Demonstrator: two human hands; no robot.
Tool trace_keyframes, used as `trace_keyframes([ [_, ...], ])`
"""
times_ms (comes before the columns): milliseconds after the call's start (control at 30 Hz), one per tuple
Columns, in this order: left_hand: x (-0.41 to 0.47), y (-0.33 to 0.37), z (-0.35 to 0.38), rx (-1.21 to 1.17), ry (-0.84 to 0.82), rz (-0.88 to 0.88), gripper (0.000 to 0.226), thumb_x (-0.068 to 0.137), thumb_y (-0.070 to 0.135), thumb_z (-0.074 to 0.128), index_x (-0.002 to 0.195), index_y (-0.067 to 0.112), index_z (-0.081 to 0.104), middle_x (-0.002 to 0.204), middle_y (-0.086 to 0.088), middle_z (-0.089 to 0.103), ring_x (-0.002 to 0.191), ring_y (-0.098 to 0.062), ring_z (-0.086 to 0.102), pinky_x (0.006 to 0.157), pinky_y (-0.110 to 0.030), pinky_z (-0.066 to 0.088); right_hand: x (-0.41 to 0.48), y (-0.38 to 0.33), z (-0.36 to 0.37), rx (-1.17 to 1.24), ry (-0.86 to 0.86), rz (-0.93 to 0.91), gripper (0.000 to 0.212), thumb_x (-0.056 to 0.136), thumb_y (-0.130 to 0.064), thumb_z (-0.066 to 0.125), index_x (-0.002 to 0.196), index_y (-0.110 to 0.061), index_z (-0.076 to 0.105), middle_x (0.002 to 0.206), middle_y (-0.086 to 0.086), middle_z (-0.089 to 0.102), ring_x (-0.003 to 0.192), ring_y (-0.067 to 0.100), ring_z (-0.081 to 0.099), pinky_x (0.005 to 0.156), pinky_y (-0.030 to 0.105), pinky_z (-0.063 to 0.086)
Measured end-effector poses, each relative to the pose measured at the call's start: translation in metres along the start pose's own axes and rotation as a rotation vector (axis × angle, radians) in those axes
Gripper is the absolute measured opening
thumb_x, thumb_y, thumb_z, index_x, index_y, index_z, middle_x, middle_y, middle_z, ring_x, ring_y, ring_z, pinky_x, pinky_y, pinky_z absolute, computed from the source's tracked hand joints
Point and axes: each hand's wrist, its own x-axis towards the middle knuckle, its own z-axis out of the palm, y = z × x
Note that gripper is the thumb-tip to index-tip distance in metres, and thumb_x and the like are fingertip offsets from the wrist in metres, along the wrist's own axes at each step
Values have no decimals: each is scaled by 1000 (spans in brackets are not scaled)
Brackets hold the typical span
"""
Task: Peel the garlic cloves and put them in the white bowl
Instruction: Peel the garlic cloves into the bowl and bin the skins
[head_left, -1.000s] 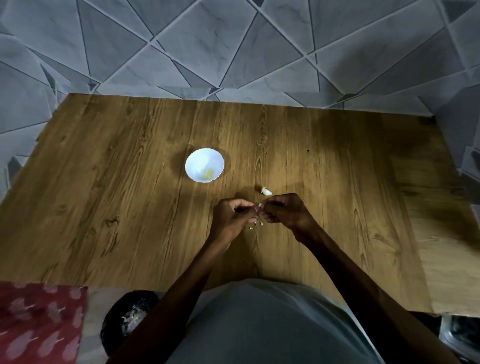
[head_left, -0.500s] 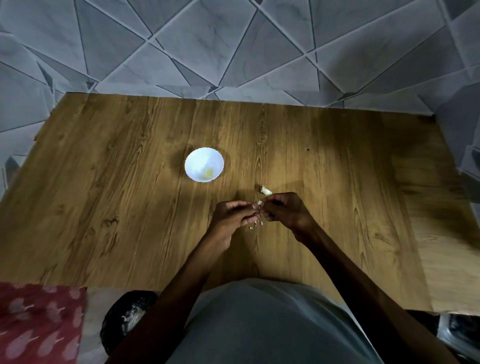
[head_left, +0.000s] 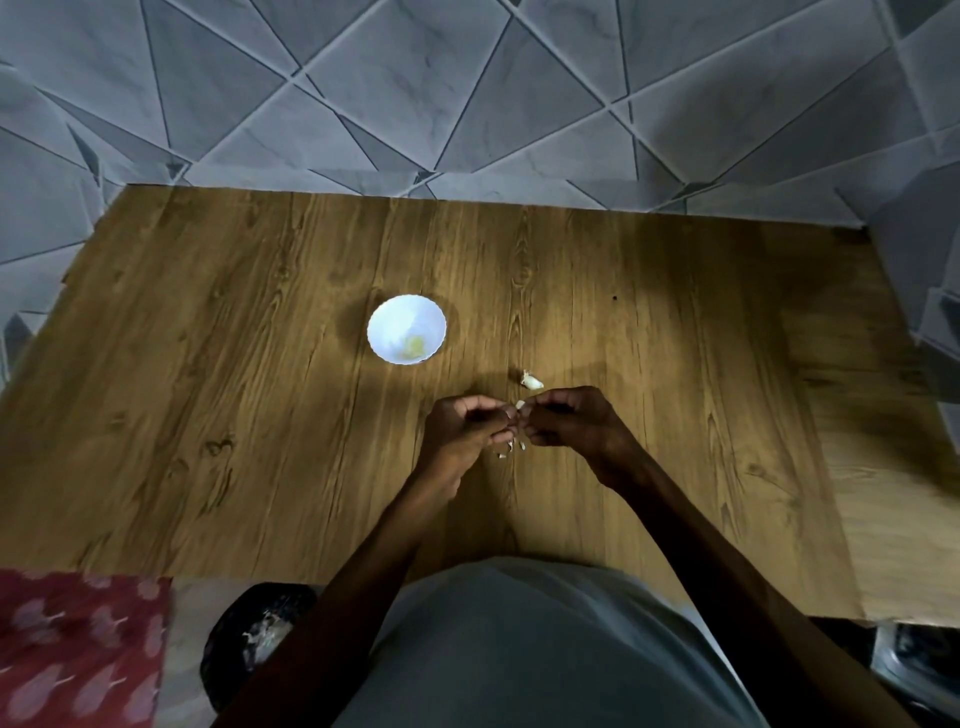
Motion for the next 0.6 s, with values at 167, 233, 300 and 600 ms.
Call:
trace_keyframes([
  [167,0,1,2,89,55,71,13,84,9,75,93,1,73,81,-14,74,73,-21,73,75,-35,60,0,-2,2,47,47,-4,15,88,-13,72,100,-5,74,89,12,76,75,17,71,66,23,57],
  [233,-2,3,3,105,71,101,8,83,10,76,89,6,74,79,-11,74,71,-21,73,74,-36,60,1,-2,3,49,76,8,15,86,-15,74,97,-5,75,86,13,75,71,16,69,65,23,57],
  [300,-3,4,4,115,85,124,4,82,11,76,82,13,73,74,-7,73,69,-21,72,74,-37,59,2,-2,4,53,91,24,16,85,-17,75,96,-4,75,85,15,75,70,17,68,66,25,58],
  [600,-3,5,6,187,102,164,9,83,9,75,79,16,72,70,-3,71,65,-17,70,68,-29,57,5,2,5,-2,117,26,12,88,-11,72,94,-2,75,85,20,73,66,15,65,64,25,55],
])
